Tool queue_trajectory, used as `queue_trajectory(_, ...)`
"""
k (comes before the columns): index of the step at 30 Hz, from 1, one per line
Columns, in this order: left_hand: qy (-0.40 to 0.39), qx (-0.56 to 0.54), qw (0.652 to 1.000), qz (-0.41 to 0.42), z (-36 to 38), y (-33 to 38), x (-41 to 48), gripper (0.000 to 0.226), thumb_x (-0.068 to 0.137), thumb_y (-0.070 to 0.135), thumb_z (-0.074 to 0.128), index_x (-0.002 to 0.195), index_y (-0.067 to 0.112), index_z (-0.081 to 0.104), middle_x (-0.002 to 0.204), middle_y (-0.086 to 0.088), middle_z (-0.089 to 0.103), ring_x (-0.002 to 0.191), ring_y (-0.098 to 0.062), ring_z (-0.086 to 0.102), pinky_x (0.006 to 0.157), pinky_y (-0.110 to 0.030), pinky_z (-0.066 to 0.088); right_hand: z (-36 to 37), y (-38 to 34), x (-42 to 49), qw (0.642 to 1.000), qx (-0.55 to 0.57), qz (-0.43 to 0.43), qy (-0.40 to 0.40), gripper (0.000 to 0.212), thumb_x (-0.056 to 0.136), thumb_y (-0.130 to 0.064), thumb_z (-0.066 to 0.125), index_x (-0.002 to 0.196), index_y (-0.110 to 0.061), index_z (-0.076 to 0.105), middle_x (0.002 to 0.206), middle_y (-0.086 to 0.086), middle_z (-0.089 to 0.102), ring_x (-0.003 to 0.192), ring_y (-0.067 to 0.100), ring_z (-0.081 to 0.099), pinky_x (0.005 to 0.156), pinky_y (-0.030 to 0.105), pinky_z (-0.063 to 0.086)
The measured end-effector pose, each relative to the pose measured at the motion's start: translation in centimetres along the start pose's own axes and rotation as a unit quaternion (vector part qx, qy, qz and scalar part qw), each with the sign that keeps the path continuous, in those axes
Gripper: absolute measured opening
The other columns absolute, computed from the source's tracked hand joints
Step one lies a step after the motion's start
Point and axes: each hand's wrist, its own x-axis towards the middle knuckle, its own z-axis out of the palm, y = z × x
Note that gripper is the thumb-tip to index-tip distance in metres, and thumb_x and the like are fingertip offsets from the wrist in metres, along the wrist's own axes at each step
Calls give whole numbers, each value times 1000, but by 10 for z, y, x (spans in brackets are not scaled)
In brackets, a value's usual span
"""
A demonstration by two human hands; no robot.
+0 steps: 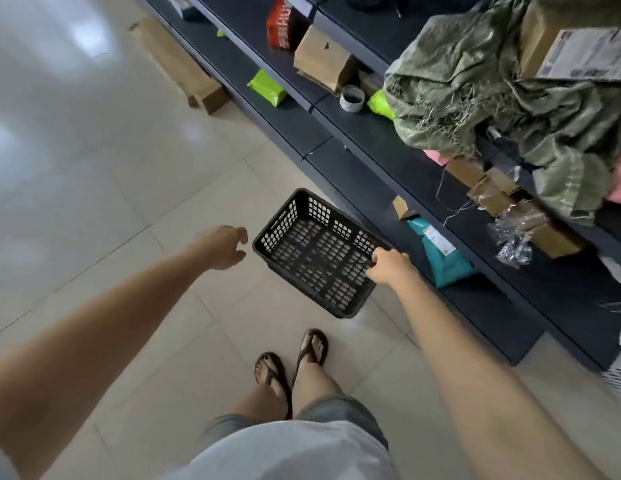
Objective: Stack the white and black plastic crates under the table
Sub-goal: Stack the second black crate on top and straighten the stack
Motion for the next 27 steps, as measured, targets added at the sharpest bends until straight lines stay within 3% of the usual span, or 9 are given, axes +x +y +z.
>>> queue_trajectory(9,-51,26,996,64,-4,-4,100,35,95,34,51,127,20,54,126,-3,60,119,-26,56,91,-37,48,19,-5,66,992,86,89,1,39,85,-22,49,124,-18,51,133,15,48,125,35,44,103,46,42)
queue_trajectory(17,-117,4,989,95,38,-24,243,33,94,32,53,122,15,57,121,-8,66,110,-30,61,95,-43,51,84,-1,130,974,147,168,-38,38,88,-27,50,125,-20,50,127,13,49,117,34,49,96,43,46)
queue_trajectory(27,-123,131,971,157,130,-46,403,47,94,31,54,138,17,43,134,-13,51,128,-33,46,93,-45,46,188,-3,234,946,198,255,-21,46,89,-24,56,134,-20,45,135,13,39,122,34,45,98,41,43)
